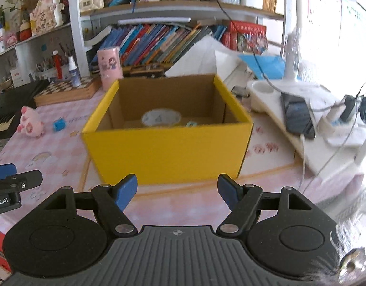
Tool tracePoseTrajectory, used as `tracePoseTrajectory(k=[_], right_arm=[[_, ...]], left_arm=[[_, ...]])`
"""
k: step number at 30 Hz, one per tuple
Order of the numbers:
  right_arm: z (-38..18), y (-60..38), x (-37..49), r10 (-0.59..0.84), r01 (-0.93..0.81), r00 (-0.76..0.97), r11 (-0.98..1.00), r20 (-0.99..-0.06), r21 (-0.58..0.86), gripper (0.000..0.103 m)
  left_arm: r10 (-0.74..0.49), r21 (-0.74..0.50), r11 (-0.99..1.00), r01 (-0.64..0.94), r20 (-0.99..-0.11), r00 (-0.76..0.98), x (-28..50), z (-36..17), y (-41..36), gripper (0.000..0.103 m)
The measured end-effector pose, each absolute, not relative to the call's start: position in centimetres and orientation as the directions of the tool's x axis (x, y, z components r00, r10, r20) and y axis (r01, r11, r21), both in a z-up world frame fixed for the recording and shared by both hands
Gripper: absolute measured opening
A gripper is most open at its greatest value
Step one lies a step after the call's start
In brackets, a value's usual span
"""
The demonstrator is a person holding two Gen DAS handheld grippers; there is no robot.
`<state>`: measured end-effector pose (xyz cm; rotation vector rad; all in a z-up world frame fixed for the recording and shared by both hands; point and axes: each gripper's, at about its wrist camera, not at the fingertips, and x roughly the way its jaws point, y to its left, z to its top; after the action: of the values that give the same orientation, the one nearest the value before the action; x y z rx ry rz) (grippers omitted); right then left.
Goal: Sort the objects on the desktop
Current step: 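Withdraw both tools from the box toward the plush toy and eraser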
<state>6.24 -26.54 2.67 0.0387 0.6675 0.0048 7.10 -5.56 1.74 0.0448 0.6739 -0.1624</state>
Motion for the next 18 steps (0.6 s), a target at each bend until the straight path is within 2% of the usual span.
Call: tracePoseTrajectory(k=[10, 18], right_arm=[[1.1, -21.2, 3.3, 0.063, -0.039, 0.731, 0.998, -0.68, 0.05, 0.08], [0.3, -17.6, 2.2, 0.117, -0.101, 0.698, 0.993, -0.707, 0.064, 0.081]], left_arm=[[-0.134, -0.032, 0.988, 0.152, -0.672, 0.728, 4.6, 0.6, -1.2, 0.057], [-0.108, -0.03, 0.992, 0.122, -0.69, 0.716, 2.9, 0.2, 1.8, 0.063]])
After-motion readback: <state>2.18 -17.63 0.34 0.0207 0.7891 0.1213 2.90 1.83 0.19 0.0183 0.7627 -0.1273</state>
